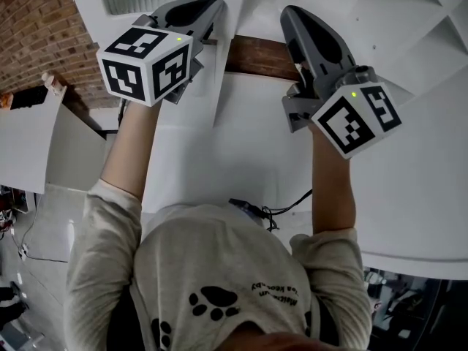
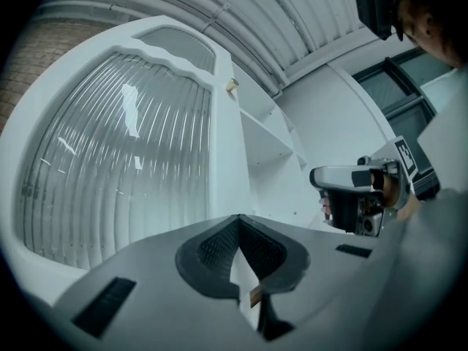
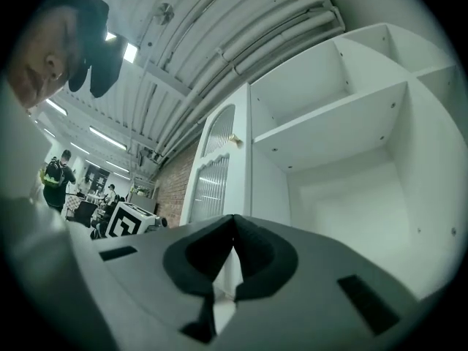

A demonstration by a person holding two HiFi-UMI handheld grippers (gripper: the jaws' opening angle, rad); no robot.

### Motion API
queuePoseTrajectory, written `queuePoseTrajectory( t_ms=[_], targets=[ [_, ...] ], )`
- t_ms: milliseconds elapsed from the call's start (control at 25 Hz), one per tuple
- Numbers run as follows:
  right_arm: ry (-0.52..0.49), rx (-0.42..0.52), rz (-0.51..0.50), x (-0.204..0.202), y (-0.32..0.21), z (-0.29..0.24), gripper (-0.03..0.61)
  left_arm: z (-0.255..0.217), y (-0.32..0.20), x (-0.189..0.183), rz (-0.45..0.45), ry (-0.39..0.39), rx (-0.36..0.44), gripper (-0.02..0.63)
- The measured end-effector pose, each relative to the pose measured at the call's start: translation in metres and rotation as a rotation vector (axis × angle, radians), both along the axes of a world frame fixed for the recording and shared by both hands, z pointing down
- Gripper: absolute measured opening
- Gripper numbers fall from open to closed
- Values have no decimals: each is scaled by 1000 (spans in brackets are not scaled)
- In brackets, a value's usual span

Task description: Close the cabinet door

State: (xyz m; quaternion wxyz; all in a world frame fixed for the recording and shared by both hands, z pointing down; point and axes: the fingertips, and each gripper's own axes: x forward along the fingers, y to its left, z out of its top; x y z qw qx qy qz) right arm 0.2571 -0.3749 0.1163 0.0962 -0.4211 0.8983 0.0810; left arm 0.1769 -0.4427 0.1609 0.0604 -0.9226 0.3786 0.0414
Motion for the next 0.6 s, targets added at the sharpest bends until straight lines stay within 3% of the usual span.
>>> queuePoseTrajectory(
  t_ms=[200, 600],
  targets=[
    [-8, 3, 56, -5, 13, 11, 9, 0, 31, -2, 11, -1, 23, 9],
    [38, 12, 201, -17, 33, 53, 9, 25, 99, -25, -165, -14, 122, 9]
  ],
)
